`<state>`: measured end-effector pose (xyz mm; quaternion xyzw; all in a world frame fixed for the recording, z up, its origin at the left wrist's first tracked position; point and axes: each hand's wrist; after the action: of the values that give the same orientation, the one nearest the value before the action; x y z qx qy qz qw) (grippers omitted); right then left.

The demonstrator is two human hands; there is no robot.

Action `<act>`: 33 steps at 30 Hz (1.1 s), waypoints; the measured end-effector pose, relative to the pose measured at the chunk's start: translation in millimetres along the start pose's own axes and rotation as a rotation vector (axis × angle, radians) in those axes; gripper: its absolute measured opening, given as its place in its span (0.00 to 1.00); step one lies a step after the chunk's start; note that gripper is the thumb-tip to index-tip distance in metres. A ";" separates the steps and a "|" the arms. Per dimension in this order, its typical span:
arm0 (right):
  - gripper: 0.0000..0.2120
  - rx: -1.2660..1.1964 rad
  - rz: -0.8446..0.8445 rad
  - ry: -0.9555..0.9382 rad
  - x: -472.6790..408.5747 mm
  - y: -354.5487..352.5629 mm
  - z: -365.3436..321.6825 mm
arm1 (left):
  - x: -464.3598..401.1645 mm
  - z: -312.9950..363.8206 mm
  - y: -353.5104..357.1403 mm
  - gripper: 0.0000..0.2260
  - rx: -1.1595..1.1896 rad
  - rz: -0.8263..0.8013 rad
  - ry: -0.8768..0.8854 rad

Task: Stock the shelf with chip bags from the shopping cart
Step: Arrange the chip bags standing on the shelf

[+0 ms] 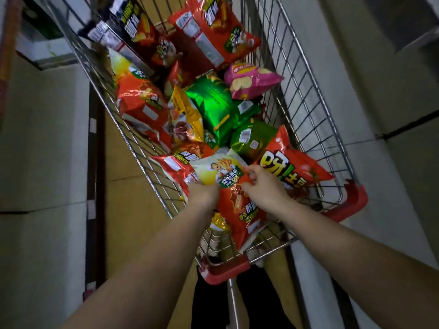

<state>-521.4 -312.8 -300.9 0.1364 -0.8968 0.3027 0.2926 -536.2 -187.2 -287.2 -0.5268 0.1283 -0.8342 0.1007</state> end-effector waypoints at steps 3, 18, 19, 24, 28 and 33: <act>0.23 0.015 0.014 -0.011 -1.5 6.6 3.2 | -8.6 -2.2 6.1 0.16 0.025 -0.016 -0.038; 0.38 -0.357 0.083 0.089 -18.5 -8.3 1.8 | 6.7 32.2 -2.4 0.07 0.015 -0.186 0.285; 0.34 -0.460 0.080 0.071 -17.5 -13.6 0.0 | 4.1 33.1 -7.6 0.09 0.011 -0.156 0.303; 0.18 -0.963 -0.232 0.019 1.3 -29.6 -20.3 | -6.2 34.7 -26.5 0.35 0.088 -0.244 0.265; 0.08 -1.215 -0.296 0.085 1.1 -25.7 -21.7 | -2.9 42.8 -34.9 0.36 0.011 -0.390 0.262; 0.09 -1.050 -0.178 0.259 0.3 -1.5 -10.8 | -7.8 51.3 -43.1 0.33 -0.141 -0.074 0.432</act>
<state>-516.2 -307.2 -293.1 0.0090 -0.8690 -0.1972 0.4537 -487.9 -149.7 -258.9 -0.3459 0.1853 -0.9198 0.0031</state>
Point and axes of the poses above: each hand's wrist, its own x-axis away from the middle knuckle, its own y-axis out of the palm, z = x × y, and after that the axes turned 8 degrees about -x, right-handed
